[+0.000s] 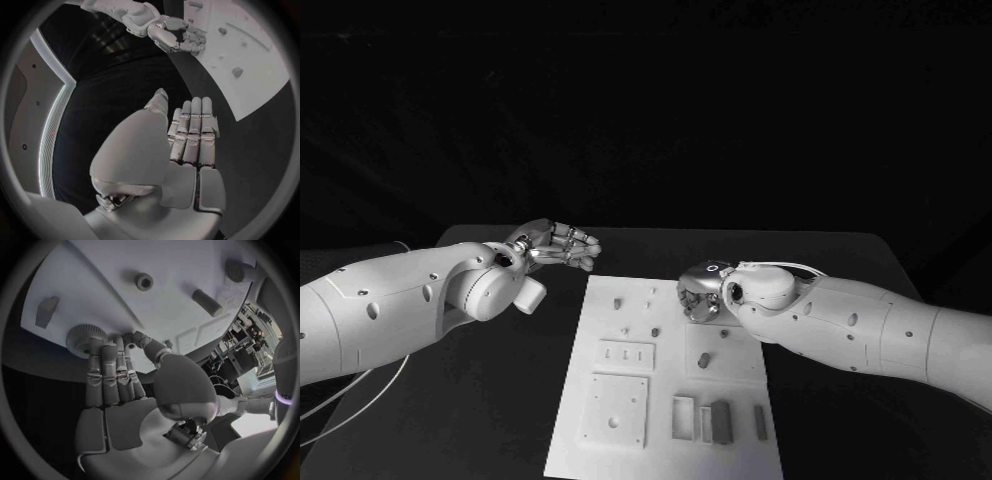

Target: Assemble the parts on the task board

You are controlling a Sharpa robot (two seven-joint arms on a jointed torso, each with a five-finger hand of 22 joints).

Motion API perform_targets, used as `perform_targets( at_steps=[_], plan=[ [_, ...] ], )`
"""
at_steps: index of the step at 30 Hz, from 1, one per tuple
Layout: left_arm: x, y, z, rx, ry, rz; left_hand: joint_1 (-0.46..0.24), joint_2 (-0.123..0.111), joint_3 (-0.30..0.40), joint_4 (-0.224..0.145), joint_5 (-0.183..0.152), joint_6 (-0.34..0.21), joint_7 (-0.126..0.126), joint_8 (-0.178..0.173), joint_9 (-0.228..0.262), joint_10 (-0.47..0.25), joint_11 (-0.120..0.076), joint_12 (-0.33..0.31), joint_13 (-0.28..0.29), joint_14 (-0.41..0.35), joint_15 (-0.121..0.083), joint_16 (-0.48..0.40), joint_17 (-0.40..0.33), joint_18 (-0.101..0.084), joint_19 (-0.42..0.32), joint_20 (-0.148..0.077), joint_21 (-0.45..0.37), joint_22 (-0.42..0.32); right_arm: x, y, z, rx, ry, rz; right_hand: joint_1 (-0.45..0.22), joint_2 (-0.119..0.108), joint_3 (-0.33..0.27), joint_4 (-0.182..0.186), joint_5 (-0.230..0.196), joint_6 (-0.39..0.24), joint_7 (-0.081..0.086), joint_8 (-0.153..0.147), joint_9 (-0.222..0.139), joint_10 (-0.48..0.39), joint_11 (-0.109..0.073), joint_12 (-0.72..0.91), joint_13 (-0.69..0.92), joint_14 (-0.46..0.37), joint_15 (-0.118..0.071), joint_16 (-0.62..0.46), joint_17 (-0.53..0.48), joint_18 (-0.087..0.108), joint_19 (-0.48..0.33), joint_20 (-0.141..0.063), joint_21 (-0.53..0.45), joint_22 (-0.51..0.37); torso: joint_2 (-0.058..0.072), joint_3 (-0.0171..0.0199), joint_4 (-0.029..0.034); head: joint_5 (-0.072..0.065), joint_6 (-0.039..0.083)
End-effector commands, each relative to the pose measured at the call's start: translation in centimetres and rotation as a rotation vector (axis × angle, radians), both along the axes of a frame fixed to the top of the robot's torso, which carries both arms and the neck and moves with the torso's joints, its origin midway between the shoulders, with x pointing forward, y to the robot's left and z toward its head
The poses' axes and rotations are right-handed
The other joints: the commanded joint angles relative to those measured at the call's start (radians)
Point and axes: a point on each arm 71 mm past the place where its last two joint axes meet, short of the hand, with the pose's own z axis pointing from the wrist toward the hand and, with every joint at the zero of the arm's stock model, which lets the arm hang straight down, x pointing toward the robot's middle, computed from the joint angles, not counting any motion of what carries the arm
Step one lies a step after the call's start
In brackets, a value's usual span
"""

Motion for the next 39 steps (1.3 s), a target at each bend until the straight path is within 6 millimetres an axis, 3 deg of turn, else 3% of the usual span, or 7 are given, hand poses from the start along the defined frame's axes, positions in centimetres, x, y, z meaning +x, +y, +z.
perform_targets(
  at_steps=[1, 2, 4, 7, 16, 39],
  plan=[
    [0.0, -0.2, 0.2, 0.0, -0.009, -0.007, -0.009, -0.003, 0.001, -0.001, 0.001, -0.004, 0.026, -0.004, -0.001, -0.002, 0.005, -0.006, -0.001, 0.008, 0.001, -0.006, 0.002, 0.017, 0.006, -0.003, -0.004, 0.002, -0.5, 0.1, -0.8, -0.02, 0.017, 0.02, 0.011, 0.008, 0.001, -0.004, 0.004, 0.018, -0.006, 0.01, 0.004, 0.021, -0.006, 0.012, 0.002, 0.009, -0.005, 0.014, 0.0, 0.026, 0.005, -0.006, 0.012, 0.026, 0.001, -0.0002, -0.0001, 0.001, -0.001],
    [0.0, -0.2, 0.2, 0.0, -0.009, -0.007, -0.009, -0.003, 0.002, -0.001, 0.001, -0.004, 0.026, -0.004, -0.002, -0.001, 0.005, -0.006, -0.001, 0.008, 0.001, -0.006, 0.002, 0.017, 0.006, -0.003, -0.004, 0.002, -0.5, 0.1, -0.8, -0.021, 0.015, 0.019, 0.015, 0.011, 0.004, -0.003, 0.004, 0.025, -0.009, 0.013, 0.006, 0.028, -0.01, 0.015, 0.003, 0.011, -0.008, 0.02, 0.0, 0.026, 0.007, -0.008, 0.019, 0.026, 0.001, -0.0004, -0.0001, 0.001, -0.001],
    [0.0, -0.2, 0.2, 0.0, -0.01, -0.007, -0.009, -0.003, 0.002, -0.001, 0.001, -0.004, 0.026, -0.004, -0.002, -0.001, 0.005, -0.006, -0.001, 0.008, 0.001, -0.006, 0.002, 0.017, 0.006, -0.003, -0.004, 0.002, -0.5, 0.0, -0.8, -0.023, 0.01, 0.014, 0.028, 0.005, 0.042, 0.005, -0.046, 0.035, -0.012, 0.015, 0.007, 0.037, -0.012, 0.019, 0.001, 0.016, -0.013, 0.032, -0.005, 0.026, 0.013, -0.011, 0.031, 0.024, 0.001, -0.0004, 0.0002, 0.001, -0.001],
    [0.0, -0.1, 0.2, 0.0, -0.01, -0.005, -0.009, -0.004, 0.002, -0.001, 0.001, -0.004, 0.026, -0.004, -0.002, -0.001, 0.005, -0.006, -0.001, 0.008, 0.001, -0.006, 0.002, 0.017, 0.007, -0.003, -0.004, 0.002, -0.4, 0.0, -0.8, -0.027, 0.004, 0.013, 0.022, 0.011, 0.069, 0.005, -0.051, 0.043, -0.015, 0.017, 0.009, 0.045, -0.015, 0.023, 0.0, 0.018, -0.015, 0.041, -0.01, 0.026, 0.016, -0.012, 0.04, 0.024, 0.001, -0.0005, 0.0, 0.001, -0.001],
    [0.0, -0.1, 0.3, 0.001, -0.012, -0.003, -0.009, -0.004, 0.002, -0.001, 0.001, -0.003, 0.026, -0.004, -0.002, -0.001, 0.004, -0.006, -0.001, 0.009, 0.001, -0.006, 0.003, 0.017, 0.007, -0.003, -0.004, 0.002, -0.4, 0.1, -0.5, -0.007, -0.038, 0.006, 0.011, 0.021, 0.091, 0.004, -0.047, 0.056, -0.02, 0.021, 0.015, 0.06, -0.021, 0.03, 0.001, 0.023, -0.02, 0.056, -0.016, 0.026, 0.02, -0.017, 0.057, 0.024, 0.002, -0.0007, 0.0002, 0.001, 0.002],
    [0.1, 0.0, 0.3, 0.002, -0.017, 0.005, -0.01, -0.004, 0.004, -0.001, 0.001, -0.003, 0.026, -0.004, -0.003, -0.001, 0.005, -0.007, -0.001, 0.009, 0.0, -0.008, 0.006, 0.017, 0.008, -0.003, -0.005, 0.003, -0.3, 1.4, 2.0, 0.048, -0.164, 0.015, -0.007, 0.014, 0.105, 0.005, -0.017, 0.069, -0.026, 0.027, 0.025, 0.073, -0.027, 0.035, 0.001, 0.032, -0.027, 0.08, -0.026, 0.026, 0.029, -0.026, 0.086, 0.024, 0.003, -0.0014, 0.0005, 0.003, 0.02]
  ],
)
